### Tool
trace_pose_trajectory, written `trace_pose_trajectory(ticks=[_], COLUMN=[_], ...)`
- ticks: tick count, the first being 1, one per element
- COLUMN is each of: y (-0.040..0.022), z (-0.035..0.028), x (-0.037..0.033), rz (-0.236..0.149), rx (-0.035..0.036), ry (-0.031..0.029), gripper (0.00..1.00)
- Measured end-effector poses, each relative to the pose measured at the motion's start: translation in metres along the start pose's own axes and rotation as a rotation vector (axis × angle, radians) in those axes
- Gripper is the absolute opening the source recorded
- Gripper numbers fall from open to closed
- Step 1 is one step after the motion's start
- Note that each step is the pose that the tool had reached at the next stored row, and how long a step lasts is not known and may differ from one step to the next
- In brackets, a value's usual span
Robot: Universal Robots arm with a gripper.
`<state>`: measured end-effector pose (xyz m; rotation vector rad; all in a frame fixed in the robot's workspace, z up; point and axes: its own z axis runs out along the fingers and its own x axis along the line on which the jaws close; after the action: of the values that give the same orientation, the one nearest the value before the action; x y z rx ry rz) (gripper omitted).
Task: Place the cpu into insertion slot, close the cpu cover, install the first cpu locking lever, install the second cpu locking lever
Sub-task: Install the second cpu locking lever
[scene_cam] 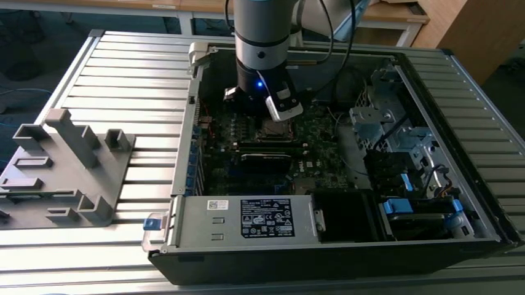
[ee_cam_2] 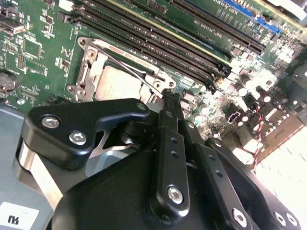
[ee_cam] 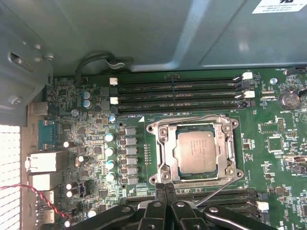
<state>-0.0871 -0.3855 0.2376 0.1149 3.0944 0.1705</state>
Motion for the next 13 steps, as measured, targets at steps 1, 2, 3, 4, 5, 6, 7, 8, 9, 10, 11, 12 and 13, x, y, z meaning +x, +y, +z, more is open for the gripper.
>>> trace_pose_trajectory(ticks=[1, 2, 3, 4, 5, 6, 7, 8, 9, 10, 11, 12, 13], y=[0.0002, 0.0004, 0.0006, 0.0007, 0.0009, 0.0012, 0.0014, 0.0015, 0.0016, 0.0018, 0.0019, 0.002, 0.002], z=[-0.0016, -0.0033, -0.0049, -0.0066, -0.0083, -0.0103, -0.0119, -0.0133, -0.0145, -0.0156, -0.0167, -0.0176, -0.0176], x=[-0.0001, -0.0001, -0.0002, -0.0003, -0.0003, -0.0004, -0.0005, -0.0005, -0.0005, -0.0006, -0.0006, -0.0007, -0.0011], rz=[0.0, 0.0, 0.0, 0.0, 0.0, 0.0, 0.0, 0.0, 0.0, 0.0, 0.0, 0.0, 0.0], rx=[0.0, -0.0001, -0.0001, -0.0001, -0.0001, -0.0001, -0.0001, -0.0001, -0.0001, -0.0001, 0.0, 0.0, -0.0004], ry=[-0.0001, -0.0001, -0.0001, 0.0, -0.0001, -0.0001, -0.0001, -0.0001, -0.0001, -0.0001, 0.0, 0.0, -0.0001], gripper=[0.11, 0.11, 0.11, 0.11, 0.11, 0.11, 0.11, 0.11, 0.11, 0.11, 0.11, 0.11, 0.11])
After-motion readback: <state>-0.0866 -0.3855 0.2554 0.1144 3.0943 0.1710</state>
